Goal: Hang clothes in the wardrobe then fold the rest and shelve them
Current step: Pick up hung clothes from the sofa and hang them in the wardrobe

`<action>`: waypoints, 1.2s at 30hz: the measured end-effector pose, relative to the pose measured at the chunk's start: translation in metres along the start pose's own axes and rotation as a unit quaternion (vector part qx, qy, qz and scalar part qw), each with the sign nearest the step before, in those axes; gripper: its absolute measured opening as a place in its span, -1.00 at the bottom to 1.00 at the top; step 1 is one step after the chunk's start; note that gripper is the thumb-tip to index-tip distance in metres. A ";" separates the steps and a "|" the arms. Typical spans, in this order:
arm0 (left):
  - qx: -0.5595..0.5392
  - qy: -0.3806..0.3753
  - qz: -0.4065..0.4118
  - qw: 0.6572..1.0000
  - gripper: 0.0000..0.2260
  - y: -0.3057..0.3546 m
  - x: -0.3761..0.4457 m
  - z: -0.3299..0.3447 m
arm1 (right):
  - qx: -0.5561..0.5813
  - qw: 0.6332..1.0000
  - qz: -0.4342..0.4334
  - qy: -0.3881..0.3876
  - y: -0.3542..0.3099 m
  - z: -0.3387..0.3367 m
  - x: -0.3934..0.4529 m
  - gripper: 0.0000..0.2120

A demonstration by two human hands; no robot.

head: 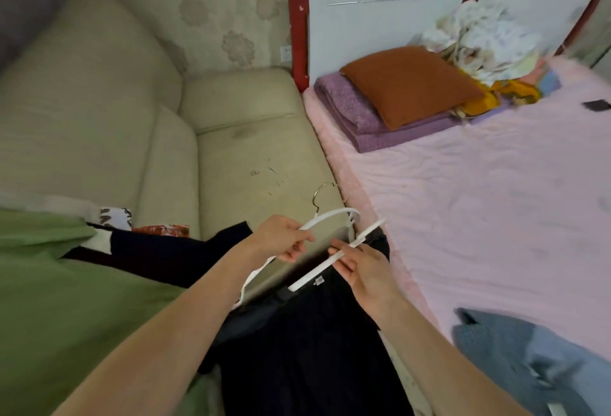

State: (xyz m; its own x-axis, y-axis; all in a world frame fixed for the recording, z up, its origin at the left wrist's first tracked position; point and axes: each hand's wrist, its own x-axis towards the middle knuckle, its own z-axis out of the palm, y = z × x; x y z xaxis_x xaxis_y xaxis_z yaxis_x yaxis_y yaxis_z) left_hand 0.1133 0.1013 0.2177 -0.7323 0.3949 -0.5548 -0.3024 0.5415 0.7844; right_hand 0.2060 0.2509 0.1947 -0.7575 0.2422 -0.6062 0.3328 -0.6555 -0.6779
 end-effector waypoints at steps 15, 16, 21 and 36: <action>-0.091 -0.112 0.154 0.977 -0.83 -0.006 -0.299 0.143 | 0.034 0.964 -0.216 0.150 0.070 -0.125 -0.329 -0.83; -0.094 -0.123 0.161 0.975 -0.82 -0.004 -0.312 0.152 | 0.040 0.961 -0.226 0.155 0.070 -0.132 -0.349 -0.84; -0.039 -0.206 0.206 0.956 -0.78 0.015 -0.395 0.236 | 0.055 0.926 -0.275 0.253 0.087 -0.200 -0.469 -0.87; 0.060 -0.409 0.182 0.892 -0.84 -0.037 -0.643 0.522 | 0.089 0.823 -0.340 0.447 0.185 -0.410 -0.783 -0.87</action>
State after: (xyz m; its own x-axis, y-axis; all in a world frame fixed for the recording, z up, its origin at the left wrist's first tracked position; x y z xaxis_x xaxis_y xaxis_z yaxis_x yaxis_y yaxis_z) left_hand 0.9134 0.2152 0.4008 -0.0636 0.9441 -0.3235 -0.0322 0.3220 0.9462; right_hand 1.0906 0.2331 0.3734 0.0079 0.9733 -0.2293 -0.1441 -0.2258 -0.9635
